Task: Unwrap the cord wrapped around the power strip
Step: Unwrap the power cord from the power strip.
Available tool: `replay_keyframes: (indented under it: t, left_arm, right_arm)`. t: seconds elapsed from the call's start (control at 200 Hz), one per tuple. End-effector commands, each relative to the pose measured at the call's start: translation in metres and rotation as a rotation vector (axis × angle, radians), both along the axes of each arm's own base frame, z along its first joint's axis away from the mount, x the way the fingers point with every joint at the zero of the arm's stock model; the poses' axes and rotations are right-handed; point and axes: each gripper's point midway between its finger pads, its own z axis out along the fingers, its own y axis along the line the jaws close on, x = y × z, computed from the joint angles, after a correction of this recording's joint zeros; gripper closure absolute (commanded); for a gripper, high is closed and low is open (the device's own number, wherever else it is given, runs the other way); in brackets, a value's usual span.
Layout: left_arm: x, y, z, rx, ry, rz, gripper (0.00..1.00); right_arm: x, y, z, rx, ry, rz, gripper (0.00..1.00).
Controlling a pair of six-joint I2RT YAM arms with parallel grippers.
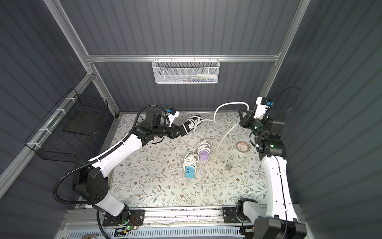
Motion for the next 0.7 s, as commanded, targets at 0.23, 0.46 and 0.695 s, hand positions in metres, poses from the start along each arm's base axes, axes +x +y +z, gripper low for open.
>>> replay_keyframes:
  t: [0.23, 0.46, 0.695]
  left_arm:
    - [-0.025, 0.012, 0.113, -0.236, -0.246, -0.050, 1.00]
    - [-0.064, -0.015, 0.123, -0.344, -0.166, -0.297, 1.00]
    - [-0.088, -0.054, 0.078, -0.278, -0.035, -0.444, 1.00]
  right_arm:
    - [0.007, -0.015, -0.146, 0.114, 0.313, -0.068, 1.00]
    - [0.047, -0.013, -0.190, 0.161, 0.383, -0.040, 1.00]
    - [0.095, -0.011, -0.152, 0.176, 0.305, -0.002, 1.00]
